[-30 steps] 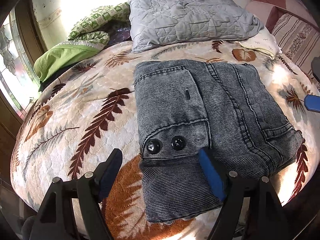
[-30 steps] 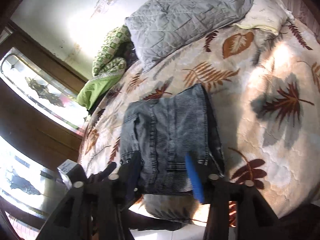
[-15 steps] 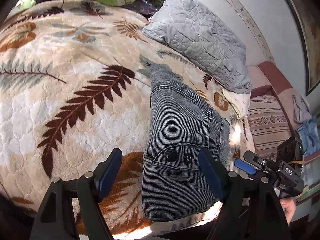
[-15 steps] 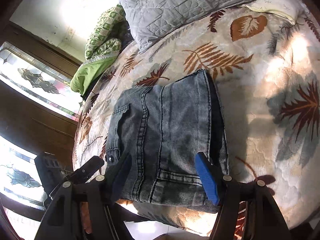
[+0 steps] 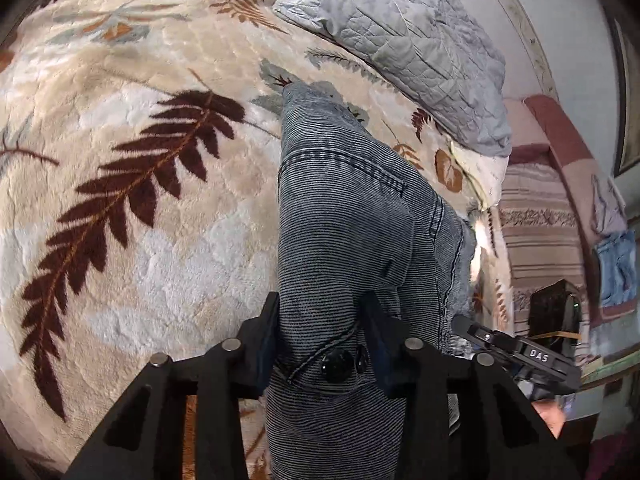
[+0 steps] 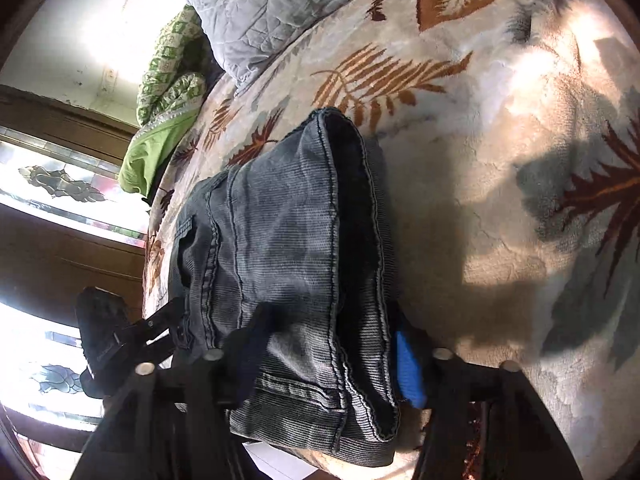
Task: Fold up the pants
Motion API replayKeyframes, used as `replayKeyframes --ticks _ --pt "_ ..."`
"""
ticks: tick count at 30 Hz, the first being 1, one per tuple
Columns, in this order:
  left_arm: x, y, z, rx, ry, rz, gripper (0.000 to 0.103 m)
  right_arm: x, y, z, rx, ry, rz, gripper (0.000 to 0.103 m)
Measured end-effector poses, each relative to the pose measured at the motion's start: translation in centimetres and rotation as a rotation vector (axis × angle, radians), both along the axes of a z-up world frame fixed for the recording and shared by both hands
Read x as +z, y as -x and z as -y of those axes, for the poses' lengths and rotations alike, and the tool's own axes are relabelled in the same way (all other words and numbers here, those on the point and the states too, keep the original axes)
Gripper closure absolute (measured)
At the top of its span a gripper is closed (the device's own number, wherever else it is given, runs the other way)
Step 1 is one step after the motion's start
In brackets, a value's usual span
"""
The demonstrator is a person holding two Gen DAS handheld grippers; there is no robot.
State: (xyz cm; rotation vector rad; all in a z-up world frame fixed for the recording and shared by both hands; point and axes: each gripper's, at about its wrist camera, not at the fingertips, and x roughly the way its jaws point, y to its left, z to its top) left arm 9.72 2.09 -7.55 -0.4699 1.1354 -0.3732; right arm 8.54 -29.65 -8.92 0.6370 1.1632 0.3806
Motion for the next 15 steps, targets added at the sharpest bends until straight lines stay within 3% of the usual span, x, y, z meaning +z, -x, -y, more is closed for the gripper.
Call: replayKeyframes --ticks 1,3,6,8,10,11,12,13,15 --pt "0.7 0.0 0.5 -0.013 -0.065 0.035 0.073 0.3 0.3 -0.3 -0.002 0.023 0.002 0.069" --pt "1.8 0.1 1.7 -0.048 -0.156 0.087 0.076 0.9 1.4 -0.4 -0.022 0.036 0.012 0.078" --pt "1.9 0.4 3.0 -0.078 -0.257 0.142 0.075 0.9 2.9 -0.7 -0.029 0.058 0.019 0.079" --pt "1.0 0.2 3.5 -0.101 -0.310 0.136 0.068 -0.5 2.9 -0.9 -0.026 0.090 -0.002 0.077" --pt "1.5 0.4 2.4 -0.067 -0.289 0.127 0.045 -1.1 2.7 0.1 -0.051 0.012 -0.018 0.071" --pt "1.9 0.5 1.5 -0.045 -0.245 0.117 0.039 -0.6 2.7 0.4 -0.054 0.010 -0.023 0.063" --pt "2.4 0.8 0.8 -0.017 -0.195 0.117 0.035 0.3 2.7 0.6 -0.059 0.046 -0.009 0.043" --pt "3.0 1.3 0.1 0.004 -0.154 0.123 0.035 1.6 2.9 0.7 -0.071 0.090 0.028 0.038" --pt "4.1 2.5 -0.9 0.021 -0.087 0.145 0.035 4.4 3.2 0.8 -0.089 0.117 0.121 0.038"
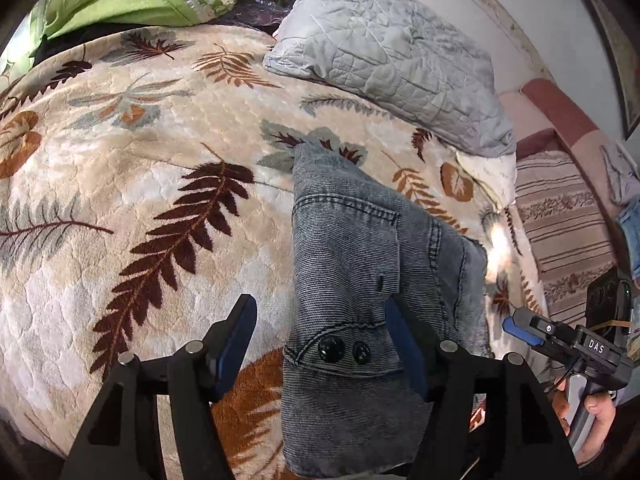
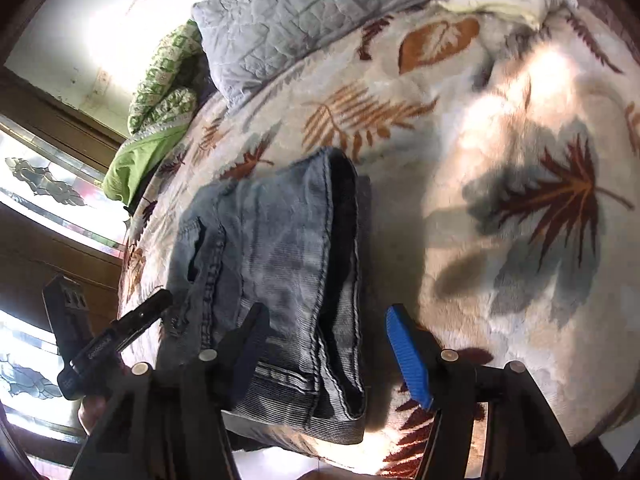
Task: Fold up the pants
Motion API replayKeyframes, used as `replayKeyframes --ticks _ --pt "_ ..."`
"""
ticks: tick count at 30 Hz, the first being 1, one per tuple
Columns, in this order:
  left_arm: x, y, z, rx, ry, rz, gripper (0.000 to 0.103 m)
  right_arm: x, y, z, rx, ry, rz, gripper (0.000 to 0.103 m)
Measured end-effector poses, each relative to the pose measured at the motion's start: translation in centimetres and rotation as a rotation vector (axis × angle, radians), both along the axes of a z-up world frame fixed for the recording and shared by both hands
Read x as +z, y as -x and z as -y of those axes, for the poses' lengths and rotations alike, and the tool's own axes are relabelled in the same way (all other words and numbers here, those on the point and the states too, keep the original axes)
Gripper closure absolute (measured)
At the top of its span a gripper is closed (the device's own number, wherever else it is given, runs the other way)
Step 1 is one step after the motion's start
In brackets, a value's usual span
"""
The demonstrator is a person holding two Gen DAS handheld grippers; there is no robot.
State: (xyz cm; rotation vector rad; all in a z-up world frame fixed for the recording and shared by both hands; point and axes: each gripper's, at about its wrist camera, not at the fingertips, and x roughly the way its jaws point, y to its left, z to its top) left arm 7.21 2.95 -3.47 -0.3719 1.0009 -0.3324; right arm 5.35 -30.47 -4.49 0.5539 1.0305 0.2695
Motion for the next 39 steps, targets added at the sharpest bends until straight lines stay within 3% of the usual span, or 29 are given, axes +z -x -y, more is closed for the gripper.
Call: replayKeyframes --ticks 4,6,8,10,11,15,18,20,23,24,25,27,29,32,35,36,37,38,39 --pt "0.0 1.5 0.9 -0.058 0.063 -0.012 0.035 4.1 -1.4 -1.7 0.082 -0.096 0.132 0.036" --pt "-1.7 1.8 2.2 -0.079 -0.002 -0.059 0.036 3.9 -3.1 -2.9 0.122 -0.138 0.130 0.036" --pt "-4.1 1.9 3.0 -0.089 -0.045 -0.122 0.034 1.8 -5.1 -3.7 0.152 -0.154 0.082 0.036" --pt "-4.1 2.0 2.3 -0.083 0.008 -0.113 0.034 -2.0 -6.7 -4.0 0.099 -0.059 -0.068 0.036" --pt "-3.6 1.9 1.7 -0.080 0.044 -0.117 0.034 -3.5 -6.9 -3.7 0.081 -0.073 -0.121 0.037" --pt "-1.6 -0.1 -1.7 -0.017 0.192 -0.050 0.034 -0.8 -6.1 -3.8 0.084 -0.075 -0.051 0.037" --pt "-2.4 -4.0 -3.6 -0.012 0.377 -0.115 0.034 2.3 -5.4 -5.0 0.140 -0.059 0.020 0.037" --pt "-3.5 -6.7 -3.4 -0.044 0.448 -0.184 0.034 2.8 -4.1 -5.8 0.177 -0.092 0.033 0.037" --pt "-5.7 -9.3 -2.3 -0.064 0.498 -0.277 0.035 1.0 -2.1 -7.7 0.260 -0.046 -0.001 0.037" --pt "-6.4 -9.8 -2.1 -0.063 0.520 -0.307 0.037 0.1 -1.6 -8.1 0.274 -0.020 -0.018 0.036" --pt "-7.1 -10.1 -2.0 -0.054 0.535 -0.327 0.058 -1.0 -1.3 -8.3 0.284 0.003 -0.033 0.036" --pt "-7.5 -10.4 -1.8 -0.049 0.482 -0.333 0.080 -2.5 -0.9 -8.0 0.276 -0.013 -0.024 0.036" --pt "-6.1 -10.0 -1.1 -0.081 0.359 -0.249 0.085 -2.8 -0.6 -7.7 0.288 -0.027 0.011 0.036" --pt "-3.6 -8.7 1.4 -0.150 0.102 -0.088 0.087 -3.0 -0.5 -7.6 0.308 -0.027 0.022 0.036" --pt "-3.2 -8.9 2.2 -0.165 0.025 -0.075 0.079 -3.2 -0.5 -7.2 0.312 -0.052 0.029 0.036" --pt "-3.3 -9.3 1.8 -0.164 0.046 -0.091 0.062 -3.3 -0.4 -6.9 0.307 -0.066 0.034 0.036" --pt "-3.2 -9.7 1.4 -0.151 0.082 -0.108 0.033 -3.3 -0.2 -6.5 0.306 -0.074 0.044 0.036" --pt "-3.0 -10.2 0.8 -0.115 0.127 -0.113 0.022 -3.4 0.0 -6.5 0.307 -0.076 0.056 0.036" --pt "-2.8 -10.5 -0.1 -0.070 0.180 -0.102 0.017 -3.4 0.3 -6.4 0.308 -0.076 0.067 0.036"
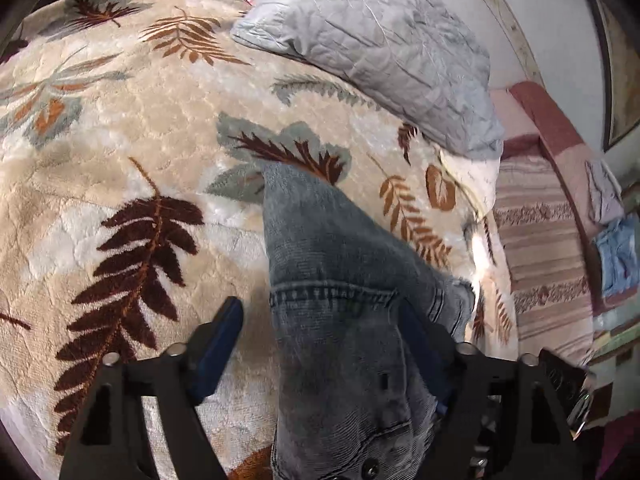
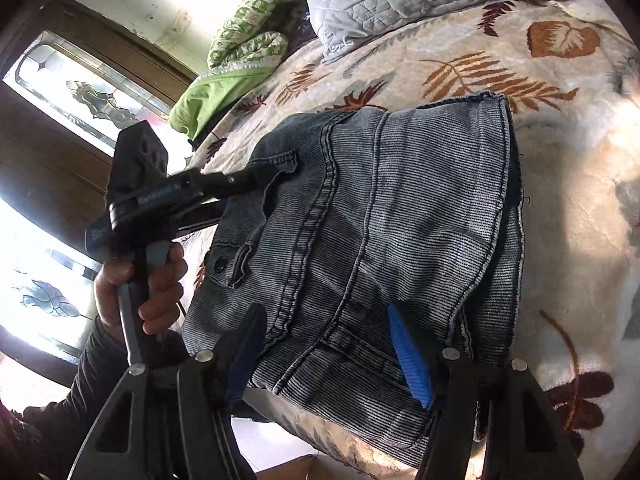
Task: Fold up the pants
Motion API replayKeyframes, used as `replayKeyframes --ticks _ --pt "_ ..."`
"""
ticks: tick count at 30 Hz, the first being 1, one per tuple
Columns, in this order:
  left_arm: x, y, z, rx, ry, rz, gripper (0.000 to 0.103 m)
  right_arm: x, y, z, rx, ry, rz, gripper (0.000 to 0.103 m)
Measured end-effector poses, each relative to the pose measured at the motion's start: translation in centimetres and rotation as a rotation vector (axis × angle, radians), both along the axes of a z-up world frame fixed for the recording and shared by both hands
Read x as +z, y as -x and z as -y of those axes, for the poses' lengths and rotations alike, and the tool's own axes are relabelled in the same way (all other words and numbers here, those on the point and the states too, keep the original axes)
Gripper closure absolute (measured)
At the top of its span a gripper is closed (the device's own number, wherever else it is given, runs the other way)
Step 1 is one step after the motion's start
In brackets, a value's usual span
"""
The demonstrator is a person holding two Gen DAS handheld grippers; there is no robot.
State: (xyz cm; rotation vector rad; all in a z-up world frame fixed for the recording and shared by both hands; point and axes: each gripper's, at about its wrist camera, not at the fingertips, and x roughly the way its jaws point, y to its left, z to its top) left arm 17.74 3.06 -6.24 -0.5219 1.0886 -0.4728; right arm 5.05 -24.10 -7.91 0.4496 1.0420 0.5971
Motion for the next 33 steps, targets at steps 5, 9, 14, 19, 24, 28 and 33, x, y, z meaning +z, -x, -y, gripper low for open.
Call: replayKeyframes --ticks 5,9,14,19,24,28,33 --pt "-0.8 -3.8 -1.0 0.061 0.158 -0.105 0.018 -0.1 0.7 0.6 -0.008 -0.028 -0.001 0.036" --pt "-2.5 -4.8 1.1 -0.009 0.128 -0.157 0.058 -0.1 1.0 1.3 -0.007 -0.042 -0.006 0.036" --pt "-0.3 -3.2 4.4 -0.095 -0.203 0.072 0.077 0.0 0.6 1.4 -0.005 -0.047 -0.013 0.036" --pt "0.1 -2.5 5.1 -0.106 -0.287 0.123 0.070 0.0 0.1 0.7 -0.011 -0.028 -0.019 0.036" --pt "2.0 -0.2 0.3 0.021 -0.115 0.082 0.036 1.8 -0.3 0.7 -0.021 -0.027 -0.065 0.036" --pt "3.3 4.6 -0.9 0.033 -0.099 0.098 0.036 4.9 -1.5 2.1 -0.077 -0.126 0.004 0.035" --pt "1.6 9.3 1.7 0.017 -0.142 0.055 0.036 5.0 -6.5 2.5 -0.145 -0.180 0.022 0.031"
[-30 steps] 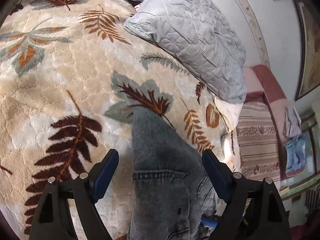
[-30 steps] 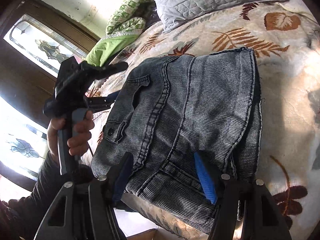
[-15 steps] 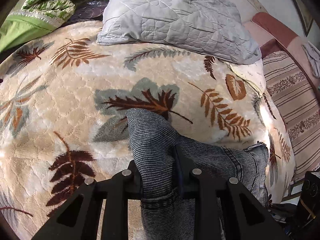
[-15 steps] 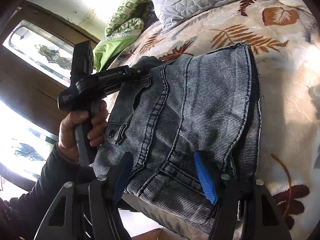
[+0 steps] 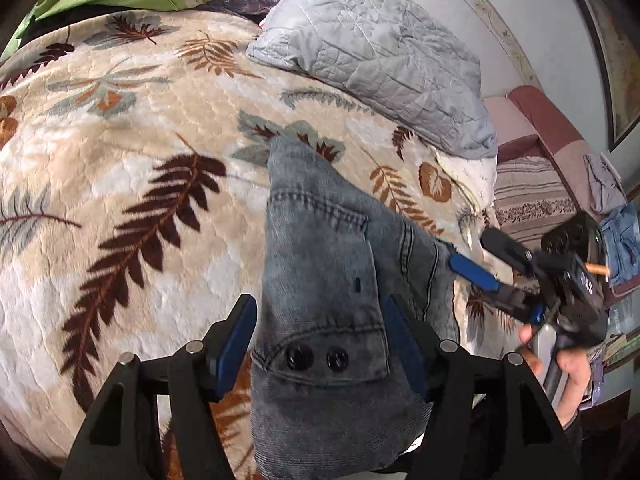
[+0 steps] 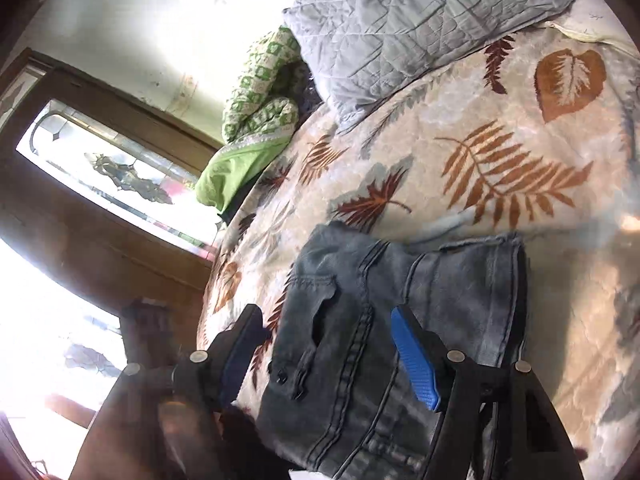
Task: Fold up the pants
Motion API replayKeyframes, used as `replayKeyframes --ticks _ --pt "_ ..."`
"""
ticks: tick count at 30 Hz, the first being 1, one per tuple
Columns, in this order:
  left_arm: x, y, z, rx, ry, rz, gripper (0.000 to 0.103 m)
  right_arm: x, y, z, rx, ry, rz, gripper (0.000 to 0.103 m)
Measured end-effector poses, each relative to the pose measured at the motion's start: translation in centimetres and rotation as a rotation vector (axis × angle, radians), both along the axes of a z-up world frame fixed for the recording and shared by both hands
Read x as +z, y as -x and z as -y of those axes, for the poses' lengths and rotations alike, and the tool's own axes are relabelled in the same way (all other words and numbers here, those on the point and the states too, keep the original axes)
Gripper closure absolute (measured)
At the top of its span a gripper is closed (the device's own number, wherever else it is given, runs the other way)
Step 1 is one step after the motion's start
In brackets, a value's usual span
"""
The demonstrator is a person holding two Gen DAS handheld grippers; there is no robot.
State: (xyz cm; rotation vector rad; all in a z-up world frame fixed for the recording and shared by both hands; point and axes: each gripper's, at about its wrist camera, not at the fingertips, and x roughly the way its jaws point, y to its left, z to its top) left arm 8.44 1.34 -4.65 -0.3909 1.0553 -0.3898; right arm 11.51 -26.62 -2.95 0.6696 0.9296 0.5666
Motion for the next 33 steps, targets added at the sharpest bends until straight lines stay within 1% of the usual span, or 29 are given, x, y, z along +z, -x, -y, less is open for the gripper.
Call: replayKeyframes --ticks 1,2,3,4,5,6,7,9,12,15,17,18,19,21,24,26,27,28,29,30,31,33 --pt "-0.6 0.4 0.7 0.000 -0.048 -0.001 0.036 -1.2 -1.0 0.2 -0.020 0.007 -0.025 0.029" --pt "-1.3 0.6 1.4 0.004 -0.098 -0.011 0.035 -3.0 -2.1 0.4 -0.030 0.003 -0.075 0.028" --pt "-2.1 0.8 1.8 0.003 -0.130 -0.025 0.035 -4.9 -2.8 0.7 -0.045 0.002 -0.151 0.028" --pt "-2.4 0.9 1.9 0.012 -0.142 -0.021 0.033 -5.9 -3.1 1.1 -0.054 -0.032 -0.168 0.028" --pt "-2.5 1.1 1.7 0.029 -0.145 -0.010 0.031 -5.5 -2.8 1.3 -0.066 -0.042 -0.138 0.028" --pt "-2.5 1.1 1.7 0.036 -0.155 -0.006 0.027 -4.9 -2.5 1.2 -0.062 -0.015 -0.141 0.028" --pt "-2.4 1.1 1.7 0.034 -0.165 -0.003 0.027 -4.2 -2.1 1.0 -0.063 0.026 -0.143 0.028" --pt "-2.3 1.3 1.6 0.033 -0.173 0.009 0.027 -2.4 -0.7 0.7 -0.058 0.083 -0.097 0.028" --pt "-2.2 1.6 1.7 0.041 -0.191 0.028 0.027 -0.9 2.6 0.3 -0.031 0.080 -0.038 0.028" --pt "-2.1 1.9 2.1 0.047 -0.222 0.048 0.026 -1.6 5.5 -0.5 -0.002 0.101 -0.031 0.027" --pt "-2.0 2.0 2.5 0.043 -0.245 0.058 0.025 -3.6 6.3 -1.2 0.040 0.150 -0.065 0.026" --pt "-1.9 2.1 2.6 0.045 -0.261 0.068 0.025 -4.5 6.6 -1.3 0.046 0.159 -0.066 0.026" --pt "-1.8 2.2 2.7 0.047 -0.272 0.076 0.024 -4.4 7.0 -1.3 0.030 0.159 -0.035 0.026" --pt "-1.7 2.3 2.8 0.051 -0.286 0.082 0.024 -3.8 7.0 -1.5 0.024 0.176 -0.042 0.026" --pt "-1.6 2.4 2.9 0.053 -0.303 0.088 0.023 -2.3 7.8 -1.7 0.042 0.139 0.014 0.026" --pt "-1.6 2.4 3.1 0.057 -0.319 0.096 0.022 -2.2 8.4 -1.7 0.045 0.150 0.035 0.025" --pt "-1.6 2.4 3.1 0.058 -0.323 0.095 0.020 -2.9 8.5 -1.7 0.052 0.164 0.020 0.024" --pt "-1.7 2.4 3.2 0.059 -0.328 0.091 0.020 -4.2 8.3 -1.7 0.060 0.175 -0.017 0.024" --pt "-1.7 2.5 3.2 0.064 -0.332 0.096 0.020 -4.7 8.5 -1.4 0.050 0.152 -0.008 0.024" --pt "-1.6 2.5 3.2 0.065 -0.333 0.098 0.020 -4.4 8.6 -1.0 0.038 0.129 0.005 0.024" --pt "-1.5 2.5 3.1 0.065 -0.330 0.095 0.020 -4.2 8.5 -1.0 0.041 0.124 -0.006 0.024" --pt "-1.0 2.6 2.4 0.071 -0.290 0.082 0.020 -3.9 8.5 -0.8 0.036 0.119 -0.004 0.024"
